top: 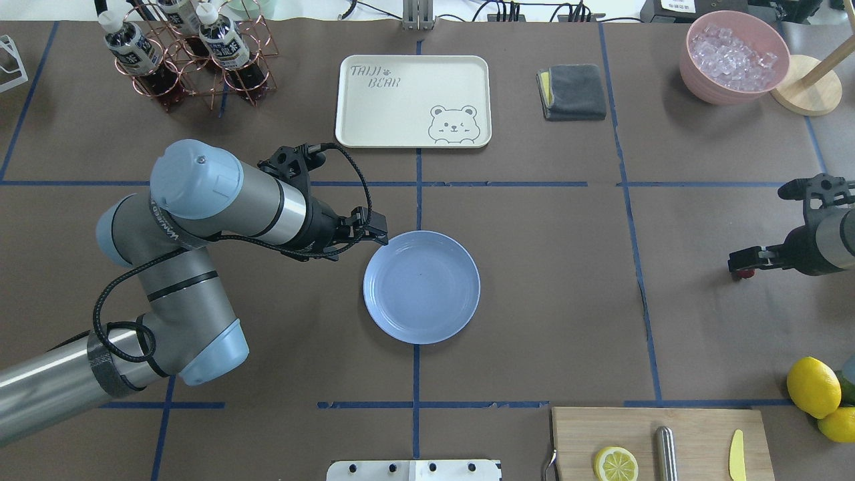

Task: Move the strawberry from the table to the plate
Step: 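Release the plate and lift the left gripper while the right gripper grasps the strawberry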

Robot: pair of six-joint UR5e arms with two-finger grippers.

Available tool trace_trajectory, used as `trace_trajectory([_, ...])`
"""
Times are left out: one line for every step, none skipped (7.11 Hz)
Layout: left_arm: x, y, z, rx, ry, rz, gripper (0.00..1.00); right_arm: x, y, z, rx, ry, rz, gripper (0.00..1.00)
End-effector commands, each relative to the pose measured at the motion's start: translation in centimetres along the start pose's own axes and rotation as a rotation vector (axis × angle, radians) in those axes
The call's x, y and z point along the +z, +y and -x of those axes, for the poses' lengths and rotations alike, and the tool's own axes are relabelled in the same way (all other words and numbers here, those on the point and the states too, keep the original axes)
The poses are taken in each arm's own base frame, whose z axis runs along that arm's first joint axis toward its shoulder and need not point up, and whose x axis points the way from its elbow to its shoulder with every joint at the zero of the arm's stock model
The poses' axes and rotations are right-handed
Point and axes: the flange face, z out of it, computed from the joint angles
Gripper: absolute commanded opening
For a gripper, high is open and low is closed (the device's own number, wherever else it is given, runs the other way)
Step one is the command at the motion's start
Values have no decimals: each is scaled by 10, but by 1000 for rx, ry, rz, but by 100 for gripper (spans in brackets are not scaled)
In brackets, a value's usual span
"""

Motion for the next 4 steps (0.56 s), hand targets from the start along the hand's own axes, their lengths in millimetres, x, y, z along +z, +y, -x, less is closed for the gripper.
trace_trajectory([0, 0, 1, -1, -1, 0, 100, 32, 8, 1, -19, 30, 40, 97])
trace_trajectory([1, -1, 2, -2, -4, -3, 100, 36, 2, 8, -22, 26, 37, 92])
trace_trajectory([2, -1, 4, -3, -8, -12, 100, 38, -1, 10, -23, 24, 36, 42])
trace_trajectory([2, -1, 5, -4, -9, -12, 100, 36, -2, 11, -24, 19, 35, 0])
